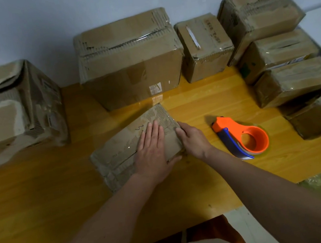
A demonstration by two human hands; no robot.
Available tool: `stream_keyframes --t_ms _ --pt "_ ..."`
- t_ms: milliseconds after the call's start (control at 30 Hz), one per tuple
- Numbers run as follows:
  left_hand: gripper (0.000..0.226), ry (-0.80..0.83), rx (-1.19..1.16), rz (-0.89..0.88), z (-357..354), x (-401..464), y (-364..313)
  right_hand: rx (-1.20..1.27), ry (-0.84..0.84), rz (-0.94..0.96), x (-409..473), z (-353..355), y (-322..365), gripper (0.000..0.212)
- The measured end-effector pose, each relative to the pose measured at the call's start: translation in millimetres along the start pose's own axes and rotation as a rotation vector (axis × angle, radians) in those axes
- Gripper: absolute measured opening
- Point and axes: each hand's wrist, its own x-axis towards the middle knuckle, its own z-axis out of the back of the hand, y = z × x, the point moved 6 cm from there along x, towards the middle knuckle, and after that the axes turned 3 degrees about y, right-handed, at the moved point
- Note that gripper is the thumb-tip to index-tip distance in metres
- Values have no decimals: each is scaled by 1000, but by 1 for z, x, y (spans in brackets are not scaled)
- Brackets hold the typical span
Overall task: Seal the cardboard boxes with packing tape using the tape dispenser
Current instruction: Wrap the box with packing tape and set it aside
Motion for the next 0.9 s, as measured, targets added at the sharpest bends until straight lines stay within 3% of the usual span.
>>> stream_keyframes --t_ms 100,233,433,600,767,833,900 --pt "109 21 2 -21 1 -1 1 -104 48 -43 11 9 3 43" --pt "109 30 16 -45 2 -2 3 -58 -2 124 17 7 31 48" --pt "107 23 -29 -74 4 -3 4 6 103 17 37 -1 26 45" --pt "104 9 -70 -143 8 -2 13 -3 -95 112 40 6 39 44" --pt "106 25 -107 -173 9 -4 15 17 62 26 52 3 30 40" --pt "103 37 -117 -184 10 -3 18 -140 -84 83 51 15 34 44" --pt "98 40 -66 -192 11 -2 22 -257 -194 294 45 17 55 44"
